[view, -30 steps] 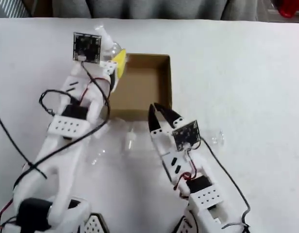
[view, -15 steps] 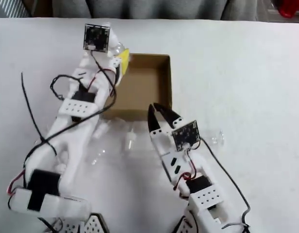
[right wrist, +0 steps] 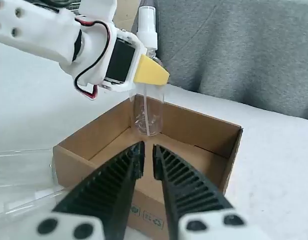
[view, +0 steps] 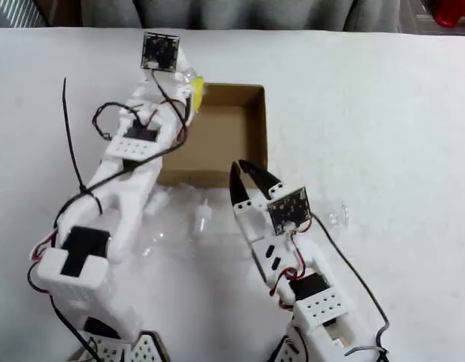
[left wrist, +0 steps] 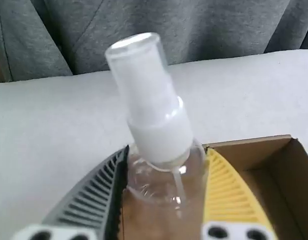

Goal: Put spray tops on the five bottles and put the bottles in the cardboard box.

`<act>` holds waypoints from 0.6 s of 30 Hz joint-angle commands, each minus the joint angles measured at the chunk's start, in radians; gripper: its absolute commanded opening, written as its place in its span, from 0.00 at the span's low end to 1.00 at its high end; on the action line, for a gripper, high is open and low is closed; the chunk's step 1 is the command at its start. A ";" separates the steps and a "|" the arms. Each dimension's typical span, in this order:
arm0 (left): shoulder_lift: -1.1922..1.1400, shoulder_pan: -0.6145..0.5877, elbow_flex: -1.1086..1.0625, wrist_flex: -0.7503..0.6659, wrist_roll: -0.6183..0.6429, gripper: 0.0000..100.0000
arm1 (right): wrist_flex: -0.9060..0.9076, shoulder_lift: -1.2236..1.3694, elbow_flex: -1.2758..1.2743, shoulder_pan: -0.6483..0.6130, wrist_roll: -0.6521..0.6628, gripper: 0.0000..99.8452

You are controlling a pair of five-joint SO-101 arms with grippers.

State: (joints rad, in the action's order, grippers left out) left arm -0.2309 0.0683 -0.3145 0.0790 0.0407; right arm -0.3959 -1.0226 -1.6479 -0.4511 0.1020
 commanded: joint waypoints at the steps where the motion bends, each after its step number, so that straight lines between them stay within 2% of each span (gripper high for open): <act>1: -0.013 -0.035 0.095 -0.035 0.006 0.02 | 0.004 -0.002 0.041 -0.016 0.003 0.02; 18: -0.130 -0.079 0.193 -0.035 0.012 0.02 | 0.051 -0.002 0.046 -0.036 0.003 0.02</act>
State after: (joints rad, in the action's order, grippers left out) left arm -0.3813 0.0054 -0.1964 0.0790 0.0453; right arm -0.3468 -1.0226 -1.6479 -0.4803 0.1020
